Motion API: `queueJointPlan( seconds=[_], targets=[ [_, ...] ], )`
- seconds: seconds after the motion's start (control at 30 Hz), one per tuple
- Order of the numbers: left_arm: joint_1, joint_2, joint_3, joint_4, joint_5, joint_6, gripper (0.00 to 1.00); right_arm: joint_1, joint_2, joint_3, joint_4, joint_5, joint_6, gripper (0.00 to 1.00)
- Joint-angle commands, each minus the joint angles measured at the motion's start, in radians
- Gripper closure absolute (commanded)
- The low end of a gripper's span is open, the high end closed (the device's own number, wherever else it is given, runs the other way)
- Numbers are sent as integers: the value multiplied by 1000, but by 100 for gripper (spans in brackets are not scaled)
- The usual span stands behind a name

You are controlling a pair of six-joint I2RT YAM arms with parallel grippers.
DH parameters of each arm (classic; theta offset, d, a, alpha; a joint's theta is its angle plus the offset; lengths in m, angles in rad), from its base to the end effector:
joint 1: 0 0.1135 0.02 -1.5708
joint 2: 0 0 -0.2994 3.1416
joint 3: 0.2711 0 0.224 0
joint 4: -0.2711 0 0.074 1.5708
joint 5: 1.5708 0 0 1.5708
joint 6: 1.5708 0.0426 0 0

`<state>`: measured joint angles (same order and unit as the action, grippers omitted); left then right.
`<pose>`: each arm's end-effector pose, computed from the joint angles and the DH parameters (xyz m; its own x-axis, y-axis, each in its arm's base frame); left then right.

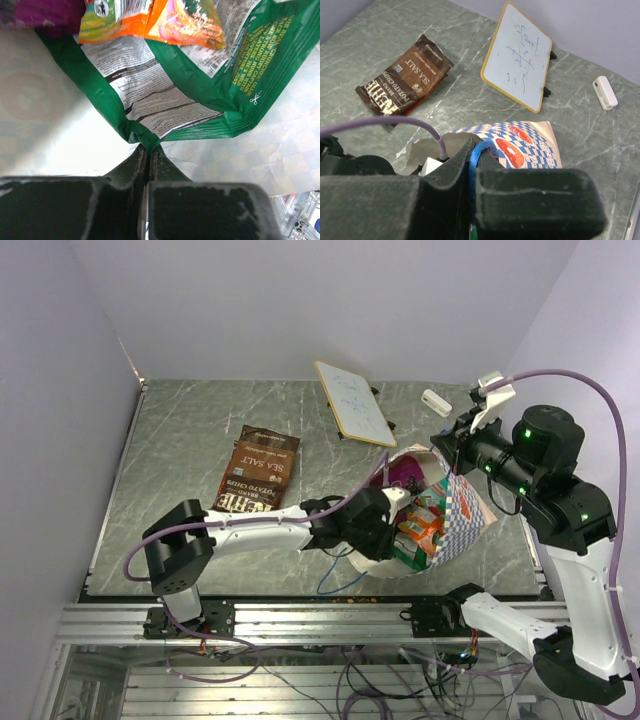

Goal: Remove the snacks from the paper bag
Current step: Take out the snack from the paper bag.

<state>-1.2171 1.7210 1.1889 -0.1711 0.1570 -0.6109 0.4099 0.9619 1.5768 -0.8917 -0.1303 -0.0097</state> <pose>0.1218 -0.3492 0.2767 -0.7386 0.3649 -0.5668 0.6643 0.5365 -0.5204 0.0916 0.0458 0.5008 -0.2457 -0.1172 -0.9622 -0.5122 0.8585 0.0262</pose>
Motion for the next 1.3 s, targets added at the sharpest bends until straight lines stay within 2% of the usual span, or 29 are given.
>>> queueJointPlan(
  seconds=[0.0, 0.2, 0.47, 0.6, 0.9, 1.03, 1.27],
  targets=[
    [1, -39, 145, -117, -71, 66, 93, 1, -9, 26, -17, 8, -48, 100],
    [27, -103, 322, -214, -73, 138, 93, 2, -55, -13, -9, 67, -63, 100],
    [67, -87, 611, -338, -20, 164, 93, 1, -115, -52, 16, 145, -90, 100],
    [90, -104, 734, -448, -54, 193, 93, 1, -153, -76, 58, 178, -99, 100],
    [153, -277, 820, -587, -196, 169, 93, 2, -165, -92, 119, 175, -139, 100],
    [174, -358, 785, -630, -306, 130, 93, 2, -164, -91, 120, 159, -159, 100],
    [194, -399, 859, -774, -468, 139, 93, 1, -156, -84, 121, 131, -195, 100]
  ],
)
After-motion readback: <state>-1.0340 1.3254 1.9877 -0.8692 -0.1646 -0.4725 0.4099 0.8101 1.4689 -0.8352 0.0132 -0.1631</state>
